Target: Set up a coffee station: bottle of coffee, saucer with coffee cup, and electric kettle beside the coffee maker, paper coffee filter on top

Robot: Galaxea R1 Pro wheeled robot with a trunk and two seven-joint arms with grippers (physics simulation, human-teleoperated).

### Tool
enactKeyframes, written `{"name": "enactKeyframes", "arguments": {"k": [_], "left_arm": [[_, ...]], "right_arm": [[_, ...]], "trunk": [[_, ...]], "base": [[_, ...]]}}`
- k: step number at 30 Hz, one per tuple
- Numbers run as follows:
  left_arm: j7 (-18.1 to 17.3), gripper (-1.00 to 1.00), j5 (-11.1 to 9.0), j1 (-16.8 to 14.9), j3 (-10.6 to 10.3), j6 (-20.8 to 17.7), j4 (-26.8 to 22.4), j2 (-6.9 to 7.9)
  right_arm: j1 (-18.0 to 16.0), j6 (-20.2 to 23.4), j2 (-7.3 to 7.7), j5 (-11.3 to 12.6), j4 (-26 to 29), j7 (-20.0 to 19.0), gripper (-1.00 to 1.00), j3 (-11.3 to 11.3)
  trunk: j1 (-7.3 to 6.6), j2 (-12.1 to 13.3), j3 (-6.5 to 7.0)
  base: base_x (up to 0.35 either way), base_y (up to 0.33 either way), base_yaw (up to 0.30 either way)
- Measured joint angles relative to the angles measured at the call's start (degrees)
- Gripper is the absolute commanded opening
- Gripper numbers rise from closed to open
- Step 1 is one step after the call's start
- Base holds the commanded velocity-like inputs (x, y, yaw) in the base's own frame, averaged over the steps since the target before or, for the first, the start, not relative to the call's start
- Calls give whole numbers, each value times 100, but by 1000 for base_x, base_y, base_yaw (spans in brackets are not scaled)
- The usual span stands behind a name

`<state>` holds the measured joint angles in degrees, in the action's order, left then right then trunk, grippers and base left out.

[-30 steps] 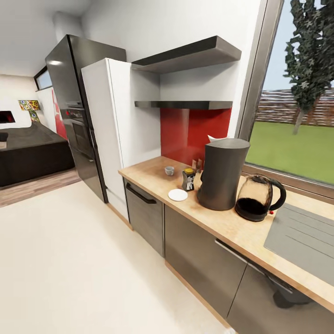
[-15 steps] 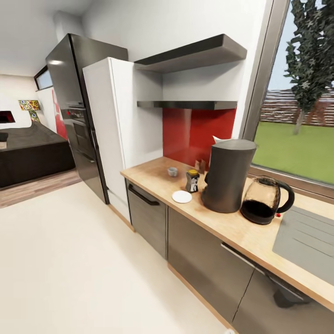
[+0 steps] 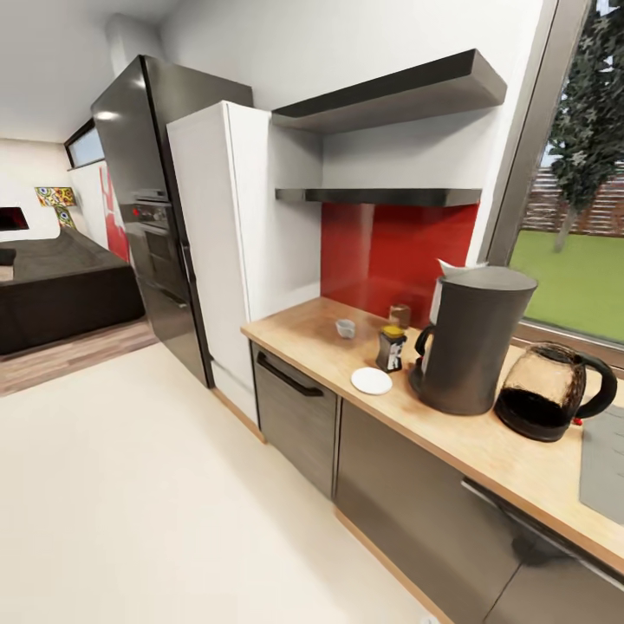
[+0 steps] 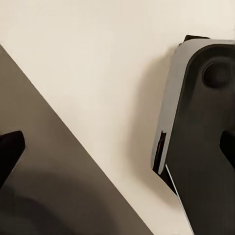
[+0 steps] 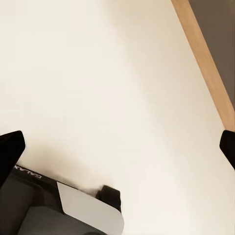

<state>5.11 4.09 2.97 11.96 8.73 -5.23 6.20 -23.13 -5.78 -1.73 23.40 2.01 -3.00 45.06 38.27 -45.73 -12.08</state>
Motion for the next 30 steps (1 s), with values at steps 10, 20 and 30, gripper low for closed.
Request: {"name": "enactKeyframes", "arguments": {"k": [10,20,30], "left_arm": [[-1,100,1,-8,-1,-3,-38,-3],[4,100,41,-17,-41,-48,-183,4],[5,100,68,-17,-64,-57,-183,10]], "right_arm": [[0,6,2,-2,-3,15,100,0],[778,27,164,408,-25,88,100,-60],[1112,2,211,530,-27,101,100,-66]], "trunk": [[0,0,0],[0,0,-1],[0,0,0]], "base": [[227,290,0],[227,290,0],[235,269,0]]}}
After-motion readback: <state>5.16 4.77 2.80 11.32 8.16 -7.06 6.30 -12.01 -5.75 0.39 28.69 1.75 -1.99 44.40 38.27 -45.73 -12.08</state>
